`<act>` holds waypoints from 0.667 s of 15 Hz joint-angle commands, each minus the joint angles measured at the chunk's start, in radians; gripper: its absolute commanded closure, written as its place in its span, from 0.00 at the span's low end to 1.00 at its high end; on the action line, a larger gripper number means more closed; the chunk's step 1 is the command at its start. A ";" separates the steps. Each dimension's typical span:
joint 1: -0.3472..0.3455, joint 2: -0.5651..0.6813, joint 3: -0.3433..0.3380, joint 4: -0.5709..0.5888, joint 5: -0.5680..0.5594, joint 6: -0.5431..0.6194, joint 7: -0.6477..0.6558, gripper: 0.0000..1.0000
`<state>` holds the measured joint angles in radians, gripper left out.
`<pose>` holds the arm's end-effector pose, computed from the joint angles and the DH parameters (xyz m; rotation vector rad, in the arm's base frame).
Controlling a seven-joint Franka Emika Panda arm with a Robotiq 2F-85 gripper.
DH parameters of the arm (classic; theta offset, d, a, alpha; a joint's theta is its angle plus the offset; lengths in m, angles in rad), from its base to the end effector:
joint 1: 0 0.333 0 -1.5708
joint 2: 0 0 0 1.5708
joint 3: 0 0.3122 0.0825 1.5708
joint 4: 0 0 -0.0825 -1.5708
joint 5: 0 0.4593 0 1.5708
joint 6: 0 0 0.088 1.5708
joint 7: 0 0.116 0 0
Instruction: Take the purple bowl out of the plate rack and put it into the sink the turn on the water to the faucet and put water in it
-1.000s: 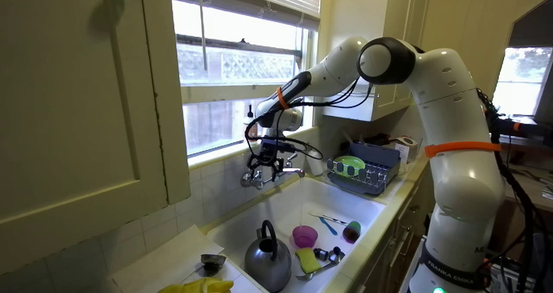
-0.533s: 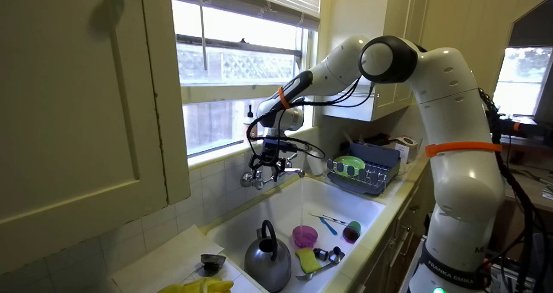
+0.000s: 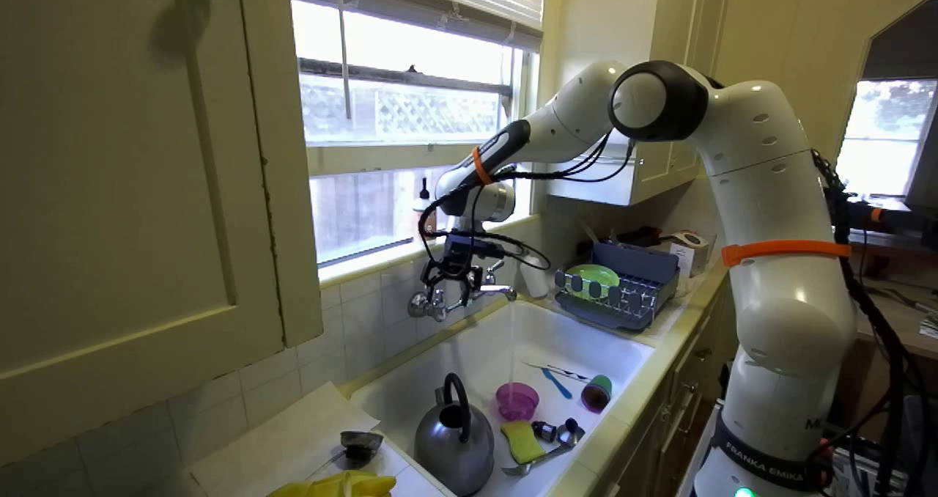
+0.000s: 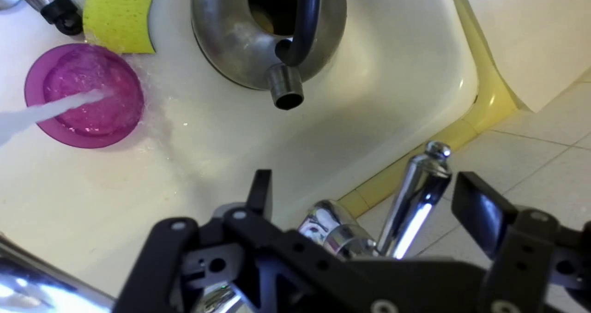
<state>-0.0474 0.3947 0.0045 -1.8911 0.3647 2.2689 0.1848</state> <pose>0.6844 -0.0179 0.2348 -2.7870 0.6619 0.0527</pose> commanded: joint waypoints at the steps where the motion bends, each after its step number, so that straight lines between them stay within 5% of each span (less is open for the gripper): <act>1: -0.009 -0.003 0.021 -0.015 0.043 0.048 -0.055 0.00; 10: -0.013 0.026 0.068 0.013 0.136 0.095 -0.153 0.00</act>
<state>-0.0484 0.4040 0.0495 -1.8874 0.4659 2.3291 0.0918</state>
